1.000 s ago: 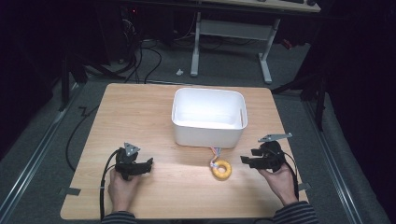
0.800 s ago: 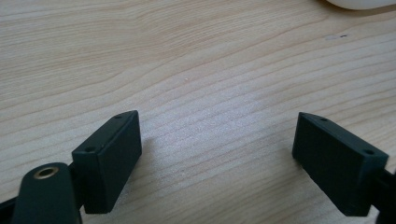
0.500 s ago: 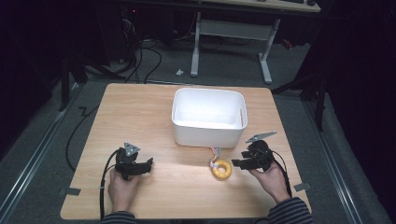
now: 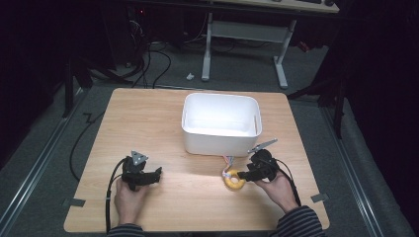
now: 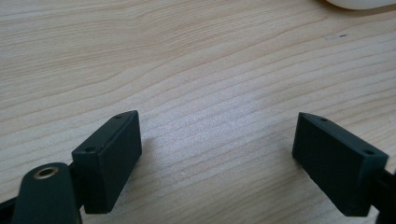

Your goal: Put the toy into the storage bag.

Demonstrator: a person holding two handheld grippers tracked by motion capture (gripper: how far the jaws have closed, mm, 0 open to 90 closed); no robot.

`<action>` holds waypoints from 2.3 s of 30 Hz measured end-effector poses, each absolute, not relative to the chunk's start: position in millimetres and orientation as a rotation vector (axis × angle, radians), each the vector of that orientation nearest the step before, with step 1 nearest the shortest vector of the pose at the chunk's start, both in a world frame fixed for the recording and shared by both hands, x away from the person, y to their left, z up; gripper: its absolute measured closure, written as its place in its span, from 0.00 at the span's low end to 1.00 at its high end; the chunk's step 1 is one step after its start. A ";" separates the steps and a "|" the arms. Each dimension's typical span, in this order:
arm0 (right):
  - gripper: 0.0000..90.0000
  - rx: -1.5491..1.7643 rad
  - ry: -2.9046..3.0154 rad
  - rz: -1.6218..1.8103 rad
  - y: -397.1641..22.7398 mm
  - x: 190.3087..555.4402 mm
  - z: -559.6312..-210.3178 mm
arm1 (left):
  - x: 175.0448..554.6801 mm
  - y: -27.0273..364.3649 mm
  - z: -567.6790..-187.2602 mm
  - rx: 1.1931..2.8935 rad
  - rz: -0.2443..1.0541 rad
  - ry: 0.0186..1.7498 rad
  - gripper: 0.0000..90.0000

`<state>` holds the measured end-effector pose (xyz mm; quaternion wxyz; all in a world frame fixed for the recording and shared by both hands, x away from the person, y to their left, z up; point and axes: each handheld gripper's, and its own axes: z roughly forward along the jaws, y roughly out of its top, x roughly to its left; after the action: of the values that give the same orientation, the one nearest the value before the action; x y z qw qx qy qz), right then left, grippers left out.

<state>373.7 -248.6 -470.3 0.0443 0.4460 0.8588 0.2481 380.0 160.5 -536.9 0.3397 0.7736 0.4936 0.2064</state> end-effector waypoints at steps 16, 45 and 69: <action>0.50 1.348 2.663 0.673 -234.6 380.1 -482.1 | 380.0 160.5 -536.9 2.014 0.537 1.285 0.18; 0.69 1.271 2.670 0.532 -220.4 383.8 -496.5 | 379.7 159.8 -537.0 2.015 0.539 1.282 0.18; 0.75 1.178 2.657 0.546 -222.4 374.0 -488.2 | 379.8 160.3 -536.9 2.015 0.536 1.281 0.18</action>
<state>374.0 -222.4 -488.2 0.0923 0.3966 0.8946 0.1839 379.8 160.3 -536.9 0.3403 0.7743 0.4922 0.2058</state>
